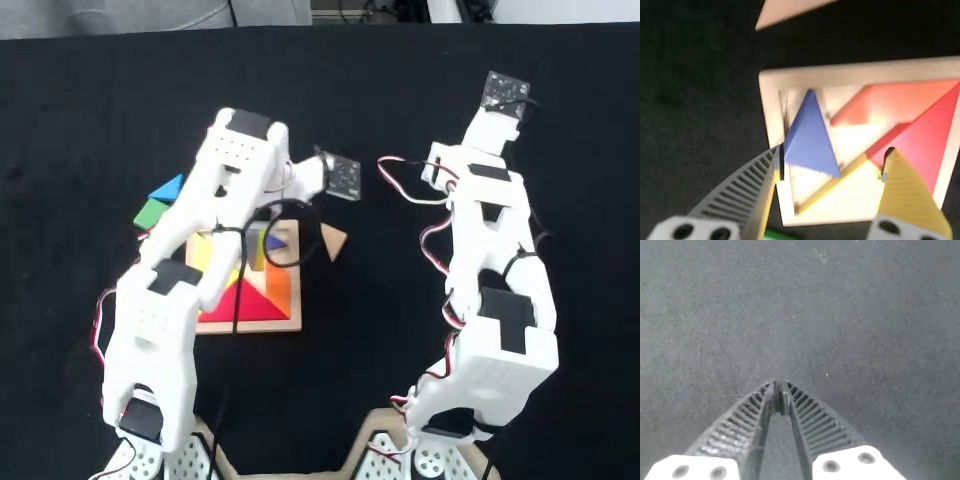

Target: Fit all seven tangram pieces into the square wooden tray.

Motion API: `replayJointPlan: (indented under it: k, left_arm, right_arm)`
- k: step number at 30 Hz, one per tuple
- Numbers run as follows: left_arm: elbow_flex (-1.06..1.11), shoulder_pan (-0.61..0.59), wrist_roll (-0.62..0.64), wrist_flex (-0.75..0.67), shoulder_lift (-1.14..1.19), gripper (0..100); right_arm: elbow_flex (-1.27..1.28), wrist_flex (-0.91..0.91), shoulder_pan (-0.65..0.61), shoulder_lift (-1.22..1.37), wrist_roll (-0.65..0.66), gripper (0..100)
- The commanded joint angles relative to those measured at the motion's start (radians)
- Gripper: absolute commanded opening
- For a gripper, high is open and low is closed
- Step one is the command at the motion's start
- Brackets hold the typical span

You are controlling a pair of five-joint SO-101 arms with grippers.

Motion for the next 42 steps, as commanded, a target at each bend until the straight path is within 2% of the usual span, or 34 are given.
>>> replayJointPlan:
  k: [1, 4, 8, 12, 16, 19, 33, 42]
  left_arm:
    - [-0.110, -0.076, 0.028, 0.109, -0.025, 32]
    - [-0.124, -0.128, 0.087, 0.098, -0.023, 32]
    - [-0.113, -0.183, 0.219, -0.020, -0.012, 32]
    - [-0.053, -0.182, 0.370, -0.129, -0.011, 32]
    - [0.079, -0.173, 0.371, -0.270, -0.011, 32]
    - [0.131, -0.173, 0.370, -0.325, -0.023, 32]
    - [0.064, -0.196, 0.377, -0.325, -0.012, 32]
    - [0.062, -0.128, 0.379, -0.327, -0.011, 32]
  right_arm:
    - [-0.018, -0.025, 0.017, -0.015, -0.005, 1.5]
    - [-0.018, -0.025, 0.015, -0.015, -0.005, 1.5]
    - [-0.018, -0.025, 0.015, -0.015, -0.005, 1.5]
    - [-0.018, -0.025, 0.012, -0.015, -0.005, 1.5]
    - [-0.018, -0.025, 0.012, -0.015, -0.005, 1.5]
    - [-0.018, -0.025, 0.011, -0.015, -0.005, 1.6]
    - [-0.019, -0.025, 0.009, -0.015, -0.005, 1.7]
    - [-0.019, -0.025, 0.008, -0.015, -0.005, 1.8]
